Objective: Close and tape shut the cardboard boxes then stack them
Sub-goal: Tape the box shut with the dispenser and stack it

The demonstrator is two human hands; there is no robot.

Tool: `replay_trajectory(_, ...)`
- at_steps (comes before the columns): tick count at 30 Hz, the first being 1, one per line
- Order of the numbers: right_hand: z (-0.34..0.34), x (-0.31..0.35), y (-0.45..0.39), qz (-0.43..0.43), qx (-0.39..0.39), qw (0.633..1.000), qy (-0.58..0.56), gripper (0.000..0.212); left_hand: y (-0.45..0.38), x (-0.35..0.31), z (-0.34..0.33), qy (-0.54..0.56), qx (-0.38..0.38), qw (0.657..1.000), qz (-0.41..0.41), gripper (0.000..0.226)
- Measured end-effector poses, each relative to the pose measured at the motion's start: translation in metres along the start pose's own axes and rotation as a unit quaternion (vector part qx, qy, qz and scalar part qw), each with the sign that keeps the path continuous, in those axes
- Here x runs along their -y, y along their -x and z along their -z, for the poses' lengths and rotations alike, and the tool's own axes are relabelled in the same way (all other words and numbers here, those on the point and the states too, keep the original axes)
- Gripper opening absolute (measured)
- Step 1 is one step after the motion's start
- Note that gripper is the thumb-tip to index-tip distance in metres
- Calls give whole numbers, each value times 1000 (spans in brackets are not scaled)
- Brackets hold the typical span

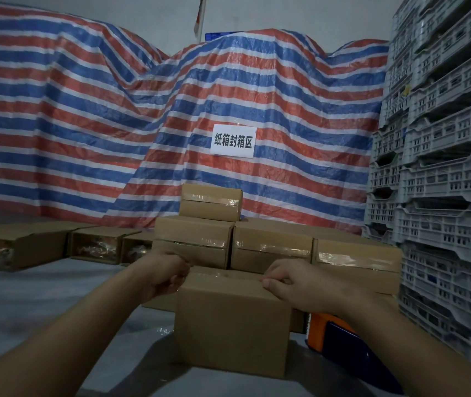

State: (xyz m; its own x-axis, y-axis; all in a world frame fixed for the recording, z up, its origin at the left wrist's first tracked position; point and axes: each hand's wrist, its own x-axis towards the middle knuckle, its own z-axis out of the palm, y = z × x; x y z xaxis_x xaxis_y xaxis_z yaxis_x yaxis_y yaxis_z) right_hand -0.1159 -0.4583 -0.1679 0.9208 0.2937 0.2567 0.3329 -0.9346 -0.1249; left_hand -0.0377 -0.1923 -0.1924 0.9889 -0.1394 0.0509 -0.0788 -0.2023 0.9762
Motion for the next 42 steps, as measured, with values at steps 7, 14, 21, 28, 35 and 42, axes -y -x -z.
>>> replay_trajectory(7,-4,-1,1,4,-7,1000,-7,38,1,7,-10,3,-29,1000,-5,18)
replay_trajectory(14,-8,-5,0,11,-20,999,-35,40,9,15,-14,106,44,993,15,18)
replay_trajectory(21,-12,-8,0,10,-34,998,-54,37,7,16,-19,113,-48,992,-33,18)
replay_trajectory(28,-15,-10,-1,11,-38,997,-59,38,2,2,-6,-94,-60,987,-113,14)
replay_trajectory(35,-17,-11,-5,0,-37,996,-79,39,10,16,9,100,82,991,-15,19)
replay_trajectory(42,-18,-11,-5,-7,-38,995,-92,32,6,27,12,188,92,978,0,21)
